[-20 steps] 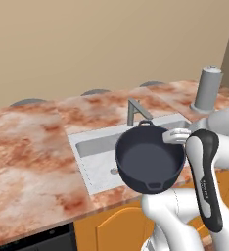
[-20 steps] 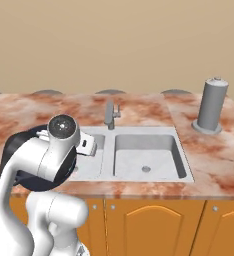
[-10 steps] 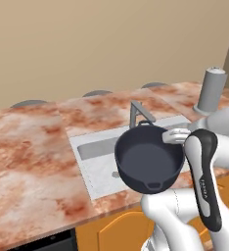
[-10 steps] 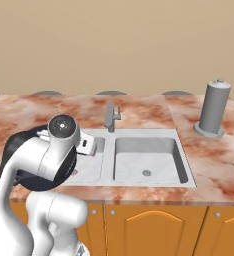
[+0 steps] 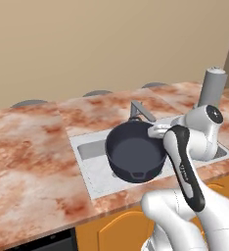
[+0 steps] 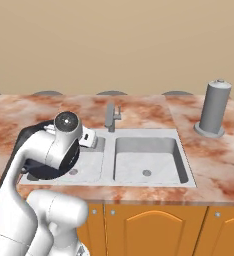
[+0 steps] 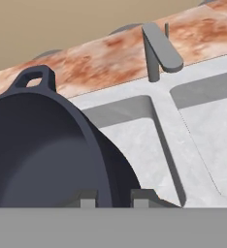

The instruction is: Move the pot and pan from the stove into the sink.

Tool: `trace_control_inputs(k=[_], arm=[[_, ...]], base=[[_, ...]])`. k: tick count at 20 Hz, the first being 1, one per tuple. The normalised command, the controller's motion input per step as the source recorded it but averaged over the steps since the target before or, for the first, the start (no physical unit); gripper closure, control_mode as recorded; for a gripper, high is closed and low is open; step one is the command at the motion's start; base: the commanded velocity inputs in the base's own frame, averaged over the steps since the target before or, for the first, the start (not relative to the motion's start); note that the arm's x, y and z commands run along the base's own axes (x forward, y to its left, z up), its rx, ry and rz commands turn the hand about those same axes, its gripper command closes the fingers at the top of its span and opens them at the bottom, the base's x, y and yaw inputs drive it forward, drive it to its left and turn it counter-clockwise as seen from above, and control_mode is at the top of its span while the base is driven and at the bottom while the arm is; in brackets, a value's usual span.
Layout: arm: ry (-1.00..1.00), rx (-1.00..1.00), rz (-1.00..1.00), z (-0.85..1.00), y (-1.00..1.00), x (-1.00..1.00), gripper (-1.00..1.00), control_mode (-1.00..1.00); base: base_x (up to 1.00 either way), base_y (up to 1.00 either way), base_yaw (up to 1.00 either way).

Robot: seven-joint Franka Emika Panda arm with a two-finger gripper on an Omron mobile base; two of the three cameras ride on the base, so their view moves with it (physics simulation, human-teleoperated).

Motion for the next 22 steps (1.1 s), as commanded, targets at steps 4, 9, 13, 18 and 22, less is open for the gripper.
trace_control_inputs(k=[4, 9, 13, 18, 22], arm=[[0.00, 0.01, 0.00, -0.11, 0.08, 0.51, 1.00, -1.00], [0.00, 0.00, 0.00, -0.12, 0.07, 0.43, 1.00, -1.00], [0.00, 0.00, 0.00, -0.03, 0.01, 0.07, 1.00, -1.00], [0.00, 0.00, 0.00, -0.06, 0.00, 0.11, 1.00, -1.00], [0.00, 0.00, 0.00, -0.30, 0.00, 0.29, 1.00, -1.00]], base=[[0.00, 0.00, 0.00], [0.00, 0.00, 0.00], [0.00, 0.00, 0.00], [0.00, 0.00, 0.00], [0.00, 0.00, 0.00]])
